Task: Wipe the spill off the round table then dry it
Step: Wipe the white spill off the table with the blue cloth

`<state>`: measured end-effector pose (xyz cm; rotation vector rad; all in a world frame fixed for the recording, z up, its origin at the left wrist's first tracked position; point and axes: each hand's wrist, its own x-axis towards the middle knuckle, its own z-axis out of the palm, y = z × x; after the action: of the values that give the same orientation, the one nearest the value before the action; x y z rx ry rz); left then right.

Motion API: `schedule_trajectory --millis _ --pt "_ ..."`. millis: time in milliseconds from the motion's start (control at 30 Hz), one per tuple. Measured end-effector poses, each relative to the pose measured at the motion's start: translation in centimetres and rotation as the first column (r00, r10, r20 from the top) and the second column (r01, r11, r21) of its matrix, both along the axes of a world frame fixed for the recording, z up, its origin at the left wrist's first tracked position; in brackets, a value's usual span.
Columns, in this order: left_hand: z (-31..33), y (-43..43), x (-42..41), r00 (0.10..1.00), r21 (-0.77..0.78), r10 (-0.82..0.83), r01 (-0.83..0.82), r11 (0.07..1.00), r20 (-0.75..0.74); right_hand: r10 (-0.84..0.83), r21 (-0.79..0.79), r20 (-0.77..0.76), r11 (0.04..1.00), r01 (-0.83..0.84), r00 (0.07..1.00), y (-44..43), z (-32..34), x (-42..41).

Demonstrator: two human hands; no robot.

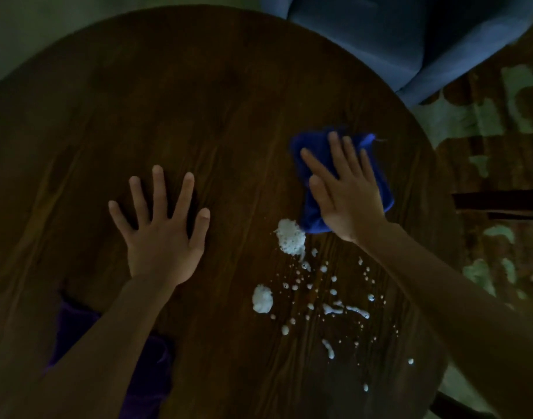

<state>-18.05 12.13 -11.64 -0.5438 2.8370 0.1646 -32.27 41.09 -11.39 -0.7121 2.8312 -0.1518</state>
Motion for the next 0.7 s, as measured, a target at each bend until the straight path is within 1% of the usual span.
schedule_trajectory --millis 33,100,167,200,233,267,300,367,400,433,467,500,567,633,700 --pt "0.0 0.0 -0.1 1.000 0.002 -0.001 0.001 1.000 -0.003 0.134 0.005 -0.004 0.991 -0.134 0.991 0.2 0.0 1.0" --pt "0.0 0.1 -0.1 1.000 0.005 -0.011 0.011 1.000 -0.009 0.365 0.021 -0.005 0.931 -0.365 0.931 1.2 -0.3 3.9" --pt "-0.1 0.1 0.0 1.000 0.002 -0.016 0.016 1.000 -0.018 0.525 0.045 0.004 0.850 -0.525 0.851 3.0 -0.9 7.3" --pt "-0.1 0.1 0.0 1.000 0.001 -0.018 0.018 1.000 -0.022 0.564 0.069 -0.003 0.824 -0.563 0.826 4.5 -1.0 8.5" --pt "-0.1 0.1 0.0 0.999 0.002 -0.021 0.021 1.000 -0.025 0.566 0.090 -0.005 0.821 -0.564 0.824 6.1 -0.9 9.0" --pt "-0.1 0.1 -0.1 0.999 0.004 -0.023 0.023 1.000 -0.026 0.529 0.103 -0.007 0.844 -0.526 0.848 7.8 -0.7 8.8" --pt "-0.1 0.1 -0.1 0.999 0.004 -0.025 0.025 1.000 -0.028 0.447 0.101 -0.005 0.890 -0.445 0.894 9.3 -0.5 8.2" --pt "-0.3 0.3 -0.1 0.999 0.004 -0.026 0.026 1.000 -0.038 0.171 0.062 0.008 0.983 -0.171 0.985 11.0 0.0 6.0" --pt "-0.5 0.3 -0.1 0.999 0.003 -0.025 0.025 1.000 -0.048 0.036 0.046 0.019 0.998 -0.036 0.999 10.8 0.2 4.8" --pt "-0.6 0.2 -0.2 0.998 -0.002 -0.025 0.025 1.000 -0.056 -0.060 0.039 0.019 0.997 0.059 0.998 10.0 0.3 3.7" --pt "-0.8 0.0 -0.2 0.998 -0.006 -0.027 0.026 1.000 -0.061 -0.110 0.040 0.004 0.993 0.110 0.994 8.6 0.3 2.9" --pt "-0.9 -0.1 -0.3 0.998 -0.010 -0.029 0.028 1.000 -0.062 -0.116 0.049 -0.019 0.992 0.116 0.993 6.9 0.4 2.5" --pt "-1.0 -0.3 -0.2 0.997 -0.014 -0.028 0.027 1.000 -0.066 -0.027 0.037 -0.038 0.999 0.028 0.999 3.3 0.5 2.6" --pt "-1.0 -0.3 -0.1 0.996 -0.018 -0.030 0.029 0.999 -0.082 0.141 -0.017 -0.036 0.990 -0.141 0.989 0.3 0.2 4.7" --pt "-1.0 -0.2 0.0 0.996 -0.029 -0.030 0.028 0.999 -0.084 0.352 -0.030 -0.025 0.935 -0.352 0.936 -0.8 -0.6 8.8"
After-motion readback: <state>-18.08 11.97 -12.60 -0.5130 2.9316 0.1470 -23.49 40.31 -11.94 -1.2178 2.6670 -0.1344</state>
